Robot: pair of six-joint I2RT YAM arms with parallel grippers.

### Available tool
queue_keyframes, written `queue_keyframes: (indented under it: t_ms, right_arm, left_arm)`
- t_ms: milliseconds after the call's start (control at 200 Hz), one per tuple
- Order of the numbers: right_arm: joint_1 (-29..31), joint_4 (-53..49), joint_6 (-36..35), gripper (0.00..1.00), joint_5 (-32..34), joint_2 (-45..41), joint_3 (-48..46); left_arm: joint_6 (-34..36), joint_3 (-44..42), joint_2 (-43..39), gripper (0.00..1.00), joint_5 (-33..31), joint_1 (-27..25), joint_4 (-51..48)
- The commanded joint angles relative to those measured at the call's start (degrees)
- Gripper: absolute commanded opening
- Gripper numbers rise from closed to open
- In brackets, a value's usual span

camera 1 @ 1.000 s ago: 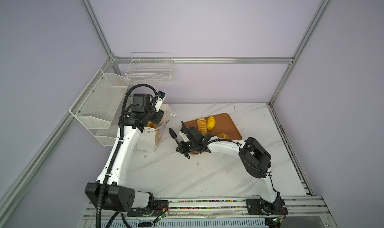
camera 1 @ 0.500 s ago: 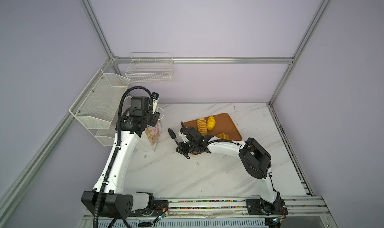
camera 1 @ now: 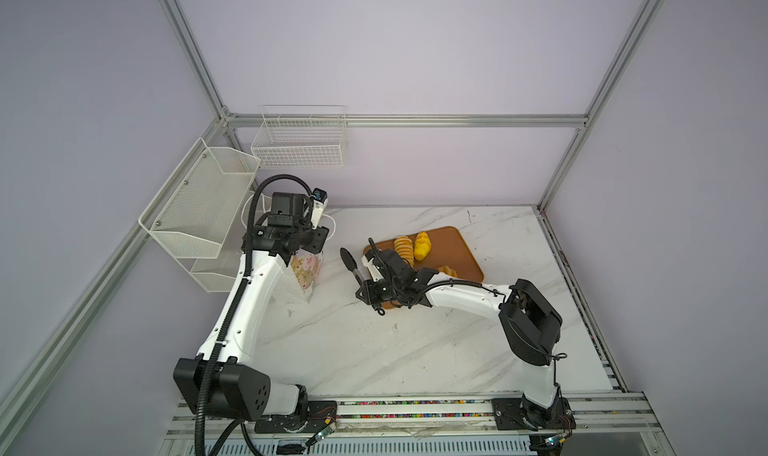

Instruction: Take the fake bread out of the paper bag

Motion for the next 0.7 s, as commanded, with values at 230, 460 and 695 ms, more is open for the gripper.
queue_keyframes:
  t_ms: [230, 460, 695]
  right_arm:
    - [0.3, 0.9, -0.5, 0.00, 2.8, -6.1, -3.7]
    - [0.2, 1.1, 0.6, 0.00, 4.4, -7.7, -6.8]
    - [0.3, 4.4, 2.4, 0.00, 3.6, -7.8, -9.9]
  left_arm:
    - [-0.8, -1.0, 1.4, 0.45, 6.3, 0.0, -0.2]
    - [-1.7, -3.1, -1.8, 0.45, 11.9, -5.3, -0.5]
    - [-3.5, -5.7, -2.2, 0.51, 9.2, -13.8, -0.5]
